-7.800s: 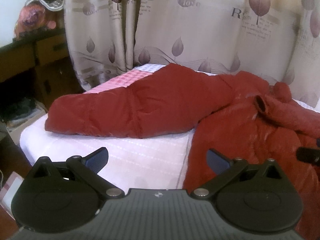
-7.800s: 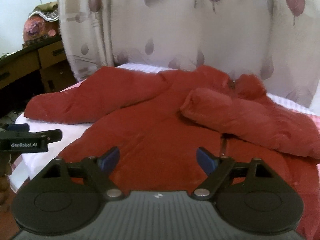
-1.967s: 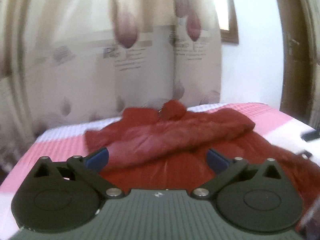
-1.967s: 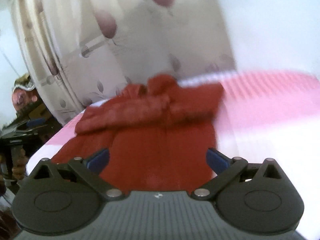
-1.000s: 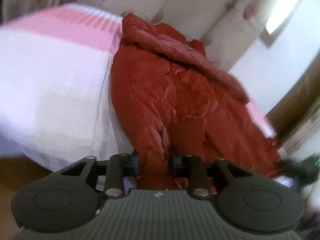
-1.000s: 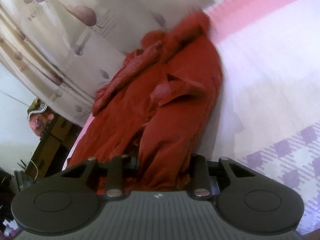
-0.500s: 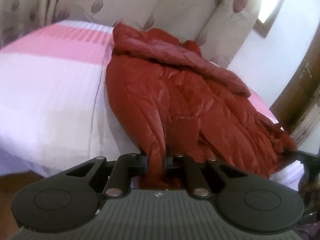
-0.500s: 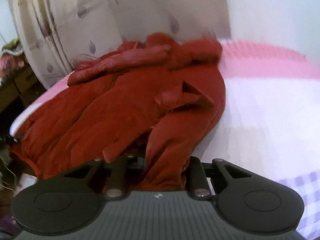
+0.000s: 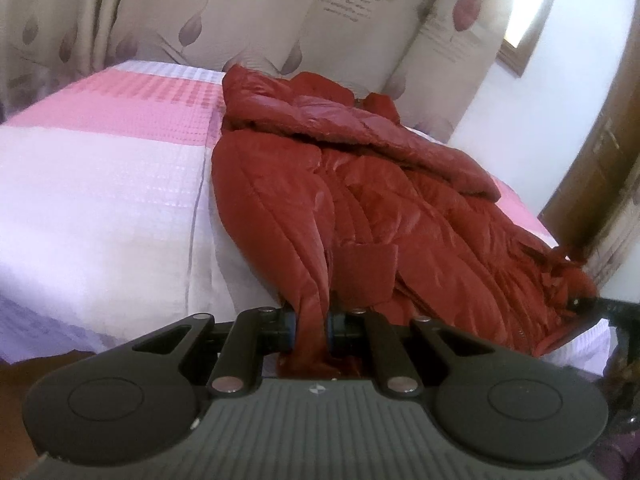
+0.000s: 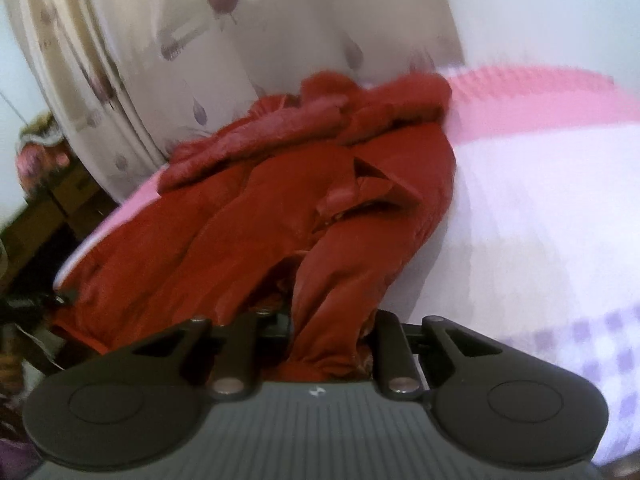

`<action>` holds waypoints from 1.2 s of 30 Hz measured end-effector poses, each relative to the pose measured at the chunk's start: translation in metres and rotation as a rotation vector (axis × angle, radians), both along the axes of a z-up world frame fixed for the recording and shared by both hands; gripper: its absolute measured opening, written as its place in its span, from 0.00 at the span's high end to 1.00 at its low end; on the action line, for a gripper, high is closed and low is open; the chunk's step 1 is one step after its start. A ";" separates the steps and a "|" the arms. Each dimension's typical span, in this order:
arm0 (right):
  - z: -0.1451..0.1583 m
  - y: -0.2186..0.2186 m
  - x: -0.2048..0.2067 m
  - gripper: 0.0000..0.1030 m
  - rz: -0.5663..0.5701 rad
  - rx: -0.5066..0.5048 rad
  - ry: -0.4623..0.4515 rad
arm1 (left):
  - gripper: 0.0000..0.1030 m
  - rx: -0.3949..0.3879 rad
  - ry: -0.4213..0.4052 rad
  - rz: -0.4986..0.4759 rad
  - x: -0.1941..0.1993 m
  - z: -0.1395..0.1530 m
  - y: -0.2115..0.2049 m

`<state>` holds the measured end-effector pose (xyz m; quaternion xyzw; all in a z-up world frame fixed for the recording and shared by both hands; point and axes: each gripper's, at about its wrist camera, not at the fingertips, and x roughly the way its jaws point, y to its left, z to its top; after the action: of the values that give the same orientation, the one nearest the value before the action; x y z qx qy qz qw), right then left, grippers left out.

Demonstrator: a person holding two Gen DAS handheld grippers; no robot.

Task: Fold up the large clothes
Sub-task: 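Grasp the folded jacket hem with both grippers and lift it toward the collar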

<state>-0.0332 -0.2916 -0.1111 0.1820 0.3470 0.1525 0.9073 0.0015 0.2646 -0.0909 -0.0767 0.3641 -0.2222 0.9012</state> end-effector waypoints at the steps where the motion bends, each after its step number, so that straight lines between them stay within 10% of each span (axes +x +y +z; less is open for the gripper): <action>1: 0.000 -0.003 -0.004 0.83 0.001 0.032 0.004 | 0.88 0.003 -0.001 -0.003 -0.003 0.002 0.001; 12: 0.044 -0.032 -0.032 0.83 0.017 0.461 -0.043 | 0.89 -0.173 -0.171 0.033 -0.033 0.081 0.007; 21: 0.082 -0.061 0.061 0.83 -0.071 0.570 -0.117 | 0.88 -0.216 -0.282 0.183 0.065 0.134 -0.029; 36: 0.011 -0.072 0.234 0.80 -0.285 0.563 0.113 | 0.76 -0.075 -0.169 0.282 0.237 0.080 -0.089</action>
<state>0.2012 -0.3636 -0.0999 0.4809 0.3121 0.1034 0.8128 0.2382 0.1756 -0.0106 -0.1418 0.2642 -0.1128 0.9473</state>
